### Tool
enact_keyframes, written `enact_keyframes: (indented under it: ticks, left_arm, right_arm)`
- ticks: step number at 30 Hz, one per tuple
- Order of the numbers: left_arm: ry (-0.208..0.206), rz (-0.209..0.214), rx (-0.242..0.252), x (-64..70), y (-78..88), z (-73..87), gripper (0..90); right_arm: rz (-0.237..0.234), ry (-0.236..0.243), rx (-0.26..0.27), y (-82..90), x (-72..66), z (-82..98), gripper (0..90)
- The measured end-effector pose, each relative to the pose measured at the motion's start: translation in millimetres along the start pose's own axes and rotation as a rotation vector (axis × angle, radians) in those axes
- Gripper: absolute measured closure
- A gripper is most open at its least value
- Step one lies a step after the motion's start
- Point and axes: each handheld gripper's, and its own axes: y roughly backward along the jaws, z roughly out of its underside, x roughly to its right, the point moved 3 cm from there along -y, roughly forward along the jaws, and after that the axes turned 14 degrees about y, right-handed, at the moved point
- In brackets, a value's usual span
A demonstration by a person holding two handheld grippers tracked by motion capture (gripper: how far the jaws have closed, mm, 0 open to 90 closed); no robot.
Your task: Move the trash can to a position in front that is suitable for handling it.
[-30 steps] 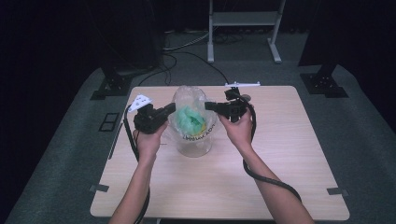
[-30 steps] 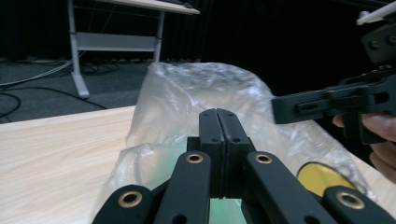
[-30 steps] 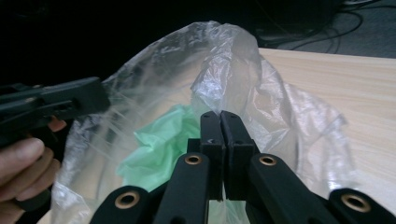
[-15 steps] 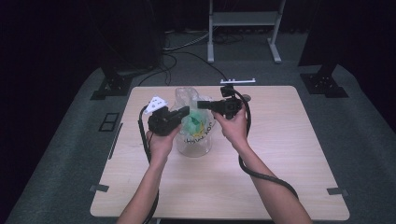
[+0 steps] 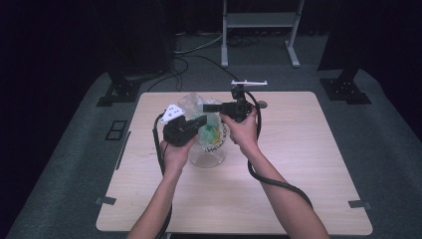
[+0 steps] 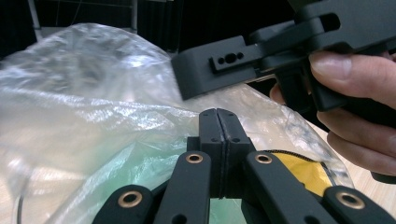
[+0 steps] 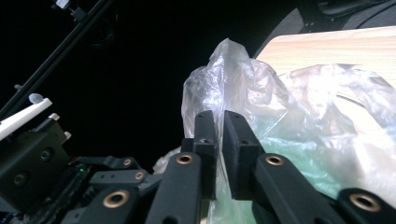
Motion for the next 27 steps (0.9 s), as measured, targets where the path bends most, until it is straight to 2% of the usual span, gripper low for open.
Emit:
enact_keyframes:
  ticks: [6, 13, 16, 19, 27]
  left_arm:
    - [-0.002, 0.001, -0.003, 0.1, -0.3, 0.5, 90.0]
    - [-0.005, 0.003, -0.009, 0.5, -0.5, 1.1, 90.0]
    - [-0.013, 0.005, -0.015, 0.9, -0.6, 1.4, 89.8]
    - [-0.013, 0.009, -0.02, 1.4, 0.0, 1.5, 85.4]
    - [-0.01, 0.015, -0.016, 0.9, 6.3, -0.3, 76.1]
  right_arm:
    - [-0.042, -0.005, -0.046, -8.6, -0.8, -1.3, 75.0]
    - [-0.038, 0.015, -0.108, -17.8, -3.6, -3.1, 73.1]
    - [-0.028, 0.025, -0.132, -20.8, -4.2, -3.3, 79.5]
    - [-0.013, 0.025, -0.141, -21.2, -3.7, -3.1, 87.3]
    - [0.0, 0.013, -0.132, -17.9, -0.6, -2.0, 90.0]
